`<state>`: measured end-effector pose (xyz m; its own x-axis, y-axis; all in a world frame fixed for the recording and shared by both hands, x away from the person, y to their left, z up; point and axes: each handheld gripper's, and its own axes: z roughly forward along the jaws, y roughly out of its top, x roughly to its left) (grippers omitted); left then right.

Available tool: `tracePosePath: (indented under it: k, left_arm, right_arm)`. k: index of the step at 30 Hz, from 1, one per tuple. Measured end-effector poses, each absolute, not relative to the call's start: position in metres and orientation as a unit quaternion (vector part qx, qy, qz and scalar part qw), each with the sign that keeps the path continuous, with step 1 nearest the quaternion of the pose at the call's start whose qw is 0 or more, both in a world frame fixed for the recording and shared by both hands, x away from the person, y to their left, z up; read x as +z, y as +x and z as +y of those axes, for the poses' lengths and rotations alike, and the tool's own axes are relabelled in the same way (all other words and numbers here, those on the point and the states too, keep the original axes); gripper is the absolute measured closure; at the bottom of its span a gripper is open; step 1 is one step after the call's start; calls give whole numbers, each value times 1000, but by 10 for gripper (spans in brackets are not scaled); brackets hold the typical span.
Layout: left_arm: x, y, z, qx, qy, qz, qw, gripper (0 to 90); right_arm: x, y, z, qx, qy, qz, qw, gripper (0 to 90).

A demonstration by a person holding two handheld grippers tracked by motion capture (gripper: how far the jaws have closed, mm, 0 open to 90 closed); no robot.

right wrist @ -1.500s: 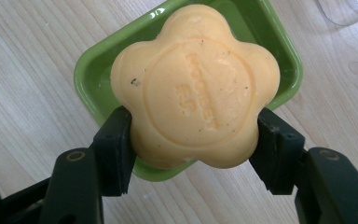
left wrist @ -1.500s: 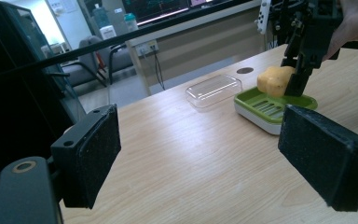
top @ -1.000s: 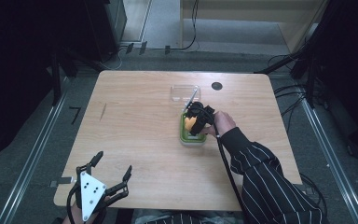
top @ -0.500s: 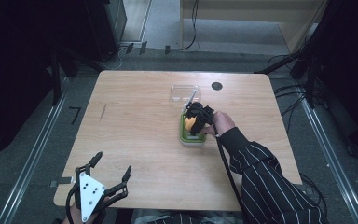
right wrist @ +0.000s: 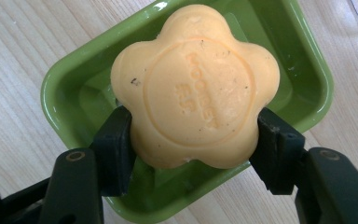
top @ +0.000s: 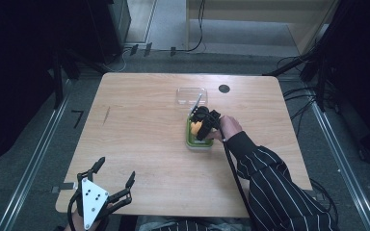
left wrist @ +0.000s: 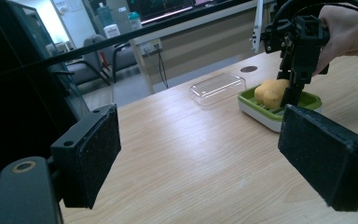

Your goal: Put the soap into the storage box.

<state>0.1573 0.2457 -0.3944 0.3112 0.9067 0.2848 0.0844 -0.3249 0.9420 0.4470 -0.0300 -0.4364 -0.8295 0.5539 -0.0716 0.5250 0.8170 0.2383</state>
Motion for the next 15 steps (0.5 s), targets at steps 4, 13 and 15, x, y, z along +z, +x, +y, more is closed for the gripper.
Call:
tracePosePath:
  k: [4,13,15]
  left_arm:
    - [-394,157,246,457,673,368,450,130]
    - [-394,157,246,457,673,368,449,130]
    - [-394,157,246,457,674,368,449,130]
  right_arm:
    - [-437,447,-30,105,283,951,69,399]
    - [-441,447,-28,100,279,952,70,398]
    - [-442,447,-27,101,279,952,74,398]
